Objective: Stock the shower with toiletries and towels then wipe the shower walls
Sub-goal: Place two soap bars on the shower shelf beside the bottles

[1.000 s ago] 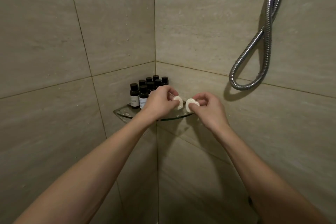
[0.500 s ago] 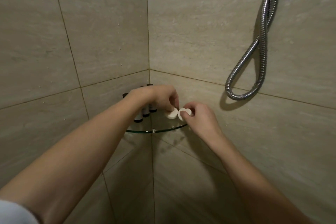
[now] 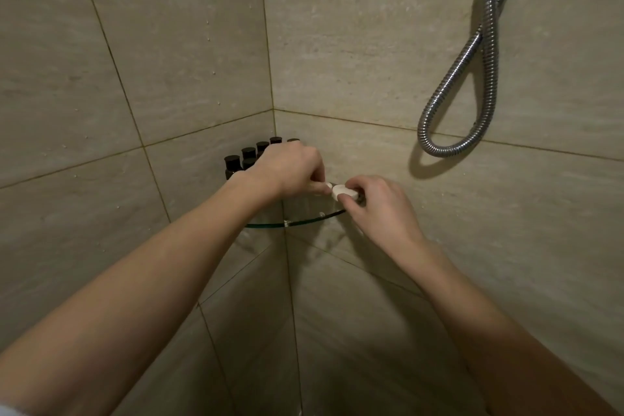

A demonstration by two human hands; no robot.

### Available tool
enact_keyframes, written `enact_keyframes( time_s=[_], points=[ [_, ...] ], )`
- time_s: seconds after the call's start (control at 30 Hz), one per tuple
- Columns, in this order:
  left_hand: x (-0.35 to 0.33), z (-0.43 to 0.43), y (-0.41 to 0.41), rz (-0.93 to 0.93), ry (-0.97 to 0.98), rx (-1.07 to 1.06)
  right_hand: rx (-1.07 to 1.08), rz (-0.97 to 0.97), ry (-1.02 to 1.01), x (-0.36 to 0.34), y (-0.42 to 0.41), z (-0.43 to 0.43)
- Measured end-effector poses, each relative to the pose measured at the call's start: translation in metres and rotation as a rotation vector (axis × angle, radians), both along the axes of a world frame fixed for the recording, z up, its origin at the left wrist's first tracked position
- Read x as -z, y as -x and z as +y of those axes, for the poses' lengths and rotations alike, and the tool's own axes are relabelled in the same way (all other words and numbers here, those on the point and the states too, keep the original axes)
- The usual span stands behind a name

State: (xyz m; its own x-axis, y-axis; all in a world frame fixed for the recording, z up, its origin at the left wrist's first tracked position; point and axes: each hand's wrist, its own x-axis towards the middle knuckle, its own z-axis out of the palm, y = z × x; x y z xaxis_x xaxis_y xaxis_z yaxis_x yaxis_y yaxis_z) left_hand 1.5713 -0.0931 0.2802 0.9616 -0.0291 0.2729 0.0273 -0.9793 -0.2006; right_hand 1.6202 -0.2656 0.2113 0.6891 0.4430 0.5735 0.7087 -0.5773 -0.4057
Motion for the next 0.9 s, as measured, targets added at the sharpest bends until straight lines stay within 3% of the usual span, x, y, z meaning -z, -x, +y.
enact_keyframes(
  time_s=[0.27,0.47,0.6,0.8,0.9],
  points=[
    [0.003,-0.007,0.001,-0.089,-0.21,-0.041,0.049,-0.045,0.019,-0.002,0.005,0.013],
    [0.008,-0.005,0.002,-0.105,-0.189,-0.079,0.051,-0.018,0.007,-0.003,0.005,0.015],
    [0.01,-0.003,0.008,-0.158,-0.099,-0.06,0.032,-0.049,-0.003,0.0,0.006,0.011],
    [0.036,-0.037,0.054,-0.451,0.238,0.073,0.017,-0.165,-0.263,0.035,0.027,-0.016],
    [0.077,-0.064,0.082,-0.521,0.346,0.153,-0.024,-0.047,-0.212,0.077,0.035,-0.036]
  ],
)
